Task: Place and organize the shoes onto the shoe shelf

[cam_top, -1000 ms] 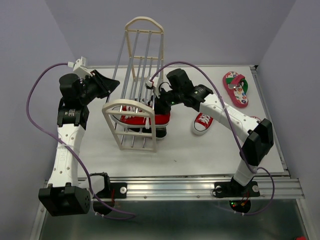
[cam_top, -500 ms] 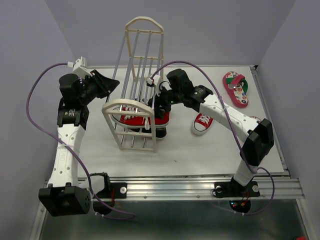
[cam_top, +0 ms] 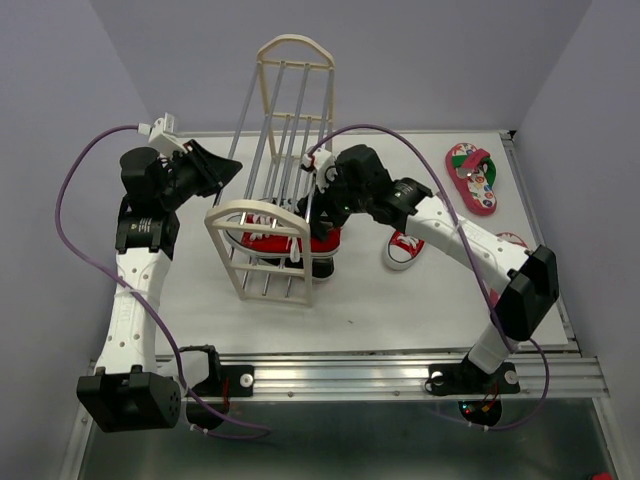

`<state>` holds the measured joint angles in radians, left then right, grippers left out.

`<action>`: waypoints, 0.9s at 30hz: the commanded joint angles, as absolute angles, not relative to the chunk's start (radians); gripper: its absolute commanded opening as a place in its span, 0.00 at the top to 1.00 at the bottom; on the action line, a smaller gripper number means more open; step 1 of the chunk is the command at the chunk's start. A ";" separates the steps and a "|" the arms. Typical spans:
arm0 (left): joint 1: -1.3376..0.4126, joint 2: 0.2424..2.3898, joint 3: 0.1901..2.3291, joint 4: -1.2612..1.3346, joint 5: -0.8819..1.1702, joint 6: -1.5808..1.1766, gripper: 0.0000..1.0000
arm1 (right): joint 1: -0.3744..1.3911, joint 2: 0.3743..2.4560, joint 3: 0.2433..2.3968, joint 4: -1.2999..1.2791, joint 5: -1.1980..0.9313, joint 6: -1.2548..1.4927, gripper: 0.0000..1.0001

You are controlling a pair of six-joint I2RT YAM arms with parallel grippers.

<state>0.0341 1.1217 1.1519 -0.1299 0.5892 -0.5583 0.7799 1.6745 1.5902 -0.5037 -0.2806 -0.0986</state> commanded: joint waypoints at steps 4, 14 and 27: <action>0.021 1.173 1.068 -0.230 0.552 -0.382 1.00 | 0.788 1.519 1.597 -0.272 -0.256 -0.020 0.00; 0.021 1.170 1.058 -0.224 0.537 -0.403 1.00 | 0.778 1.470 1.483 -0.213 -0.170 0.060 0.00; 0.021 1.173 1.051 -0.213 0.537 -0.419 1.00 | 0.749 1.427 1.365 -0.130 -0.137 0.184 0.00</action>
